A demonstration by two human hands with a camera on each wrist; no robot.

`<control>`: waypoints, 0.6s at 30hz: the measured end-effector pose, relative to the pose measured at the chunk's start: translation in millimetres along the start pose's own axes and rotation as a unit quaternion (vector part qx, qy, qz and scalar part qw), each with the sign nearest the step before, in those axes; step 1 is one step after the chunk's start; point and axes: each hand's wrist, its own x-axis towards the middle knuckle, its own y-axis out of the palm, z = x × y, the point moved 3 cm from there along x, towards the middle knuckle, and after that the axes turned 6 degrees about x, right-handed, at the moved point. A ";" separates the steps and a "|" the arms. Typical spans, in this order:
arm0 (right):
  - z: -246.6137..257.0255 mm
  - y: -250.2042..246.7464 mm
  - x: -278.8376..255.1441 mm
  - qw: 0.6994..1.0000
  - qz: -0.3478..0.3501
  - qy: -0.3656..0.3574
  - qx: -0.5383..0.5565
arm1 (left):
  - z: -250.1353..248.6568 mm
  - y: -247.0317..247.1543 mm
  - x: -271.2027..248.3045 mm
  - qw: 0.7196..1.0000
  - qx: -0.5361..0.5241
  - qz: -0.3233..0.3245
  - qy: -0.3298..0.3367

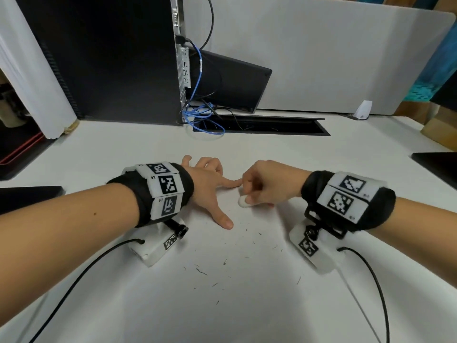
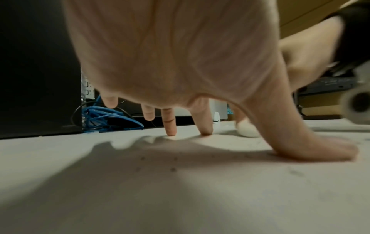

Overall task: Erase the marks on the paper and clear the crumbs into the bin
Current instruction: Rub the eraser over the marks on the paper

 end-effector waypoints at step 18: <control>8.3 -1.4 11.9 0.999 -0.041 -0.003 0.007 | 2.6 -1.7 -1.0 1.000 0.015 0.004 -0.013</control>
